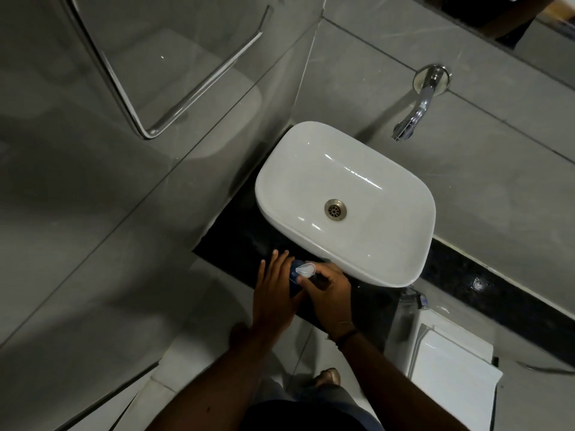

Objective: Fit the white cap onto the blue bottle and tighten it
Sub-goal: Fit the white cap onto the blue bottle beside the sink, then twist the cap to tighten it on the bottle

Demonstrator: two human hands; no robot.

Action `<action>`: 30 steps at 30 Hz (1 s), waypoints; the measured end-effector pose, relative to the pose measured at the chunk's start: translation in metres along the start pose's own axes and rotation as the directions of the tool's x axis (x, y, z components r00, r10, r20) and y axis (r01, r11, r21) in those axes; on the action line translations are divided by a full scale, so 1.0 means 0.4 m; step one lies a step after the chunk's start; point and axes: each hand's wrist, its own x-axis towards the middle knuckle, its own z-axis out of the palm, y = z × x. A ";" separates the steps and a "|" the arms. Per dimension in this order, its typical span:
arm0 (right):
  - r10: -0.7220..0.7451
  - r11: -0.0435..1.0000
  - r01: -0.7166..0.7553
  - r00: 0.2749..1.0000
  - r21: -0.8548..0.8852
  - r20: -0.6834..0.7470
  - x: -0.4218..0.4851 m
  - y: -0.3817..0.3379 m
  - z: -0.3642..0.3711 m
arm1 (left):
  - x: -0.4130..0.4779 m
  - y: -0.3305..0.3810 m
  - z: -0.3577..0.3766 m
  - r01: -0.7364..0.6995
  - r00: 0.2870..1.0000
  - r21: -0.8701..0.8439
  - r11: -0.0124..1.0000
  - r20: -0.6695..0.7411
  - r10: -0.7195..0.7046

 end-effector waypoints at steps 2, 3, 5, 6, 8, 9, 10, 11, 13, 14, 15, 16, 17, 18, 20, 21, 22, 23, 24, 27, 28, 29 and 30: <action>0.010 1.000 -0.009 1.000 -0.009 0.005 0.006 0.008 0.003 | 0.002 0.000 0.001 0.006 1.000 -0.010 1.000 -0.005 -0.006; 0.014 1.000 -0.013 1.000 -0.013 0.002 0.008 0.009 0.002 | 0.001 0.000 0.000 0.008 1.000 -0.013 1.000 -0.002 -0.008; 0.003 1.000 -0.004 1.000 -0.027 -0.015 0.004 0.010 -0.004 | -0.002 -0.003 0.001 0.003 1.000 -0.013 1.000 -0.001 -0.003; -0.024 0.999 0.022 0.999 -0.047 -0.042 0.002 0.015 -0.009 | -0.003 -0.004 0.000 -0.001 1.000 -0.016 1.000 -0.008 0.001; -0.057 0.996 0.052 0.995 -0.072 -0.077 0.000 0.028 -0.026 | -0.003 -0.004 -0.003 -0.009 1.000 -0.031 0.999 -0.020 0.008; -0.039 0.998 0.035 0.997 -0.059 -0.067 -0.003 0.035 -0.030 | -0.002 -0.005 -0.003 -0.014 1.000 -0.035 0.999 -0.019 0.013; -0.011 0.999 0.010 0.999 -0.031 -0.037 -0.007 0.040 -0.031 | -0.002 -0.006 -0.003 -0.017 1.000 -0.031 0.999 -0.015 0.017; 0.014 1.000 -0.014 1.000 0.005 0.015 -0.008 0.038 -0.031 | -0.002 -0.006 -0.003 -0.019 1.000 -0.021 1.000 -0.008 0.019; 0.043 0.997 -0.050 0.990 0.055 0.131 -0.009 0.035 -0.026 | -0.005 -0.006 -0.002 -0.026 1.000 0.004 1.000 0.004 0.026; 0.032 0.998 -0.038 0.989 0.044 0.148 -0.009 0.035 -0.022 | -0.007 -0.005 -0.002 -0.030 1.000 0.010 0.999 0.002 0.030; 0.020 1.000 -0.022 0.992 0.019 0.122 -0.008 0.032 -0.020 | -0.008 -0.005 -0.003 -0.033 0.999 0.011 0.999 -0.006 0.033; 0.014 1.000 -0.014 0.998 0.009 0.055 -0.006 0.036 -0.020 | -0.007 -0.005 -0.004 -0.033 0.999 0.005 0.999 -0.017 0.033; 0.018 1.000 -0.018 1.000 0.009 -0.011 -0.006 0.037 -0.022 | -0.006 -0.004 -0.006 -0.028 0.999 -0.008 1.000 -0.027 0.028; 0.014 1.000 -0.013 0.999 0.015 -0.050 -0.005 0.042 -0.025 | -0.005 -0.002 -0.008 -0.024 0.999 -0.022 0.999 -0.032 0.024; 0.043 0.999 -0.043 0.999 0.028 -0.003 -0.005 0.059 -0.030 | -0.002 0.001 -0.010 -0.025 0.999 -0.020 0.999 -0.022 0.025; 0.072 0.996 -0.075 0.996 0.045 0.059 -0.006 0.057 -0.028 | -0.002 0.000 -0.009 -0.028 1.000 -0.009 1.000 -0.013 0.028; 0.091 0.993 -0.099 0.989 0.065 0.114 -0.004 0.056 -0.026 | -0.004 -0.002 -0.007 -0.030 1.000 0.002 1.000 -0.006 0.030; 0.101 0.991 -0.111 0.985 0.070 0.138 -0.003 0.052 -0.026 | -0.005 -0.004 -0.005 -0.032 0.999 0.009 0.999 -0.005 0.032; 0.083 0.993 -0.095 0.985 0.071 0.150 -0.001 0.052 -0.022 | -0.005 -0.005 -0.004 -0.034 0.999 0.011 0.999 -0.006 0.034; 0.043 0.999 -0.046 0.992 0.023 0.117 0.002 0.045 -0.016 | -0.003 -0.008 -0.005 -0.028 1.000 -0.015 1.000 -0.001 0.028; 0.053 0.998 -0.055 0.996 0.026 0.069 0.001 0.048 -0.019 | -0.003 -0.009 -0.005 -0.027 1.000 -0.021 0.999 0.000 0.027; 0.058 0.998 -0.058 0.998 0.026 0.033 0.001 0.053 -0.026 | -0.002 -0.008 -0.005 -0.026 1.000 -0.025 0.999 0.000 0.026; 0.067 0.997 -0.068 0.998 0.028 0.019 0.001 0.063 -0.032 | -0.003 -0.008 -0.004 -0.027 1.000 -0.028 0.999 0.001 0.027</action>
